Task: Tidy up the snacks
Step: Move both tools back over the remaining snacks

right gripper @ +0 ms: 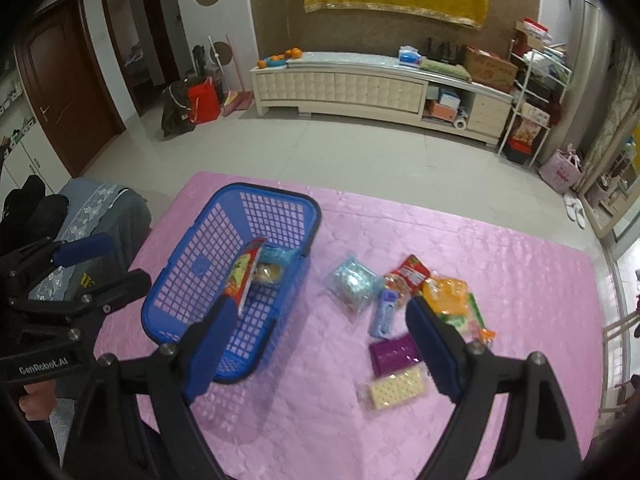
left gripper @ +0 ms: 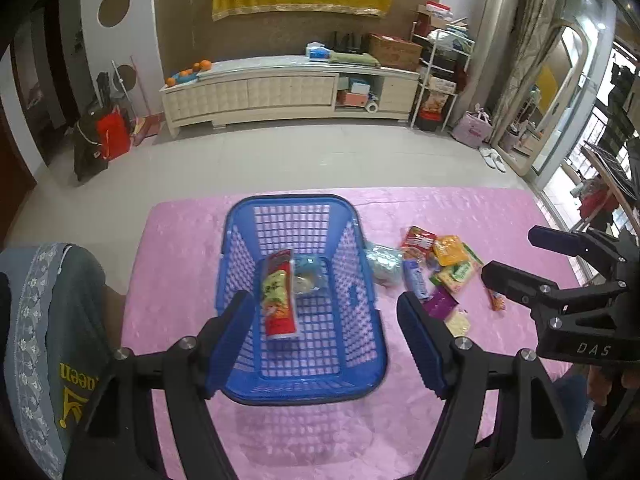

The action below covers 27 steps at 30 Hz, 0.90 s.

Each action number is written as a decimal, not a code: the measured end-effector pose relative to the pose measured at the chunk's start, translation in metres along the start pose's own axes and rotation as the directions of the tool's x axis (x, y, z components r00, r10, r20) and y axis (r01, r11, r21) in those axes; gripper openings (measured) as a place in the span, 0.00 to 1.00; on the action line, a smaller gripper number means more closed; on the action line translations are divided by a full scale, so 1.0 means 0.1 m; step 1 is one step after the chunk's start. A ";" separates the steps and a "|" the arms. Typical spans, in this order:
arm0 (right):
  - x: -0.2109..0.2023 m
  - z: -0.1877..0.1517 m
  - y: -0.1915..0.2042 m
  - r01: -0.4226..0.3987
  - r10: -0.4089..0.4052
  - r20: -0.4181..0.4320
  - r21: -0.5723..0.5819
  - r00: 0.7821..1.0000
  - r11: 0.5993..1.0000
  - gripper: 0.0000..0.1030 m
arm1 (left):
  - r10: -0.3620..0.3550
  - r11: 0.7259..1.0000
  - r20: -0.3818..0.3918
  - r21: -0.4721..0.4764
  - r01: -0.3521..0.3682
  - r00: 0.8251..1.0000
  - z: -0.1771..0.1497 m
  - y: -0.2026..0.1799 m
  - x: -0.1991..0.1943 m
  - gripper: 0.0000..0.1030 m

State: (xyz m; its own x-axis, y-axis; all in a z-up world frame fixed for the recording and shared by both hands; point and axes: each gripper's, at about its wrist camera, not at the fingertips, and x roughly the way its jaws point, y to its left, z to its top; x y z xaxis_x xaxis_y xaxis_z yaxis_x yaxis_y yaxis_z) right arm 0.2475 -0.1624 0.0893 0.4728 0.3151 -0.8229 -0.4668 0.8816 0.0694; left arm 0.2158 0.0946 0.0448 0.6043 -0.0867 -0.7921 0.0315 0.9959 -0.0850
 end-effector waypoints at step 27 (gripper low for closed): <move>0.02 -0.98 -1.52 0.075 -0.058 -0.088 0.206 0.994 0.976 0.86 | -0.092 0.985 -0.142 0.132 0.112 0.986 -0.25 -1.53 0.88 0.78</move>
State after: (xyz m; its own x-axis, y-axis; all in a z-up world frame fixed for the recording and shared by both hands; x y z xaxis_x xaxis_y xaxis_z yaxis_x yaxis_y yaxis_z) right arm 0.2457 -0.3303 0.0217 0.4313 0.2311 -0.8721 -0.2657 0.9563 0.1220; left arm 0.2439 -0.0656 -0.0269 0.4793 -0.1813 -0.8587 0.2038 0.9747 -0.0920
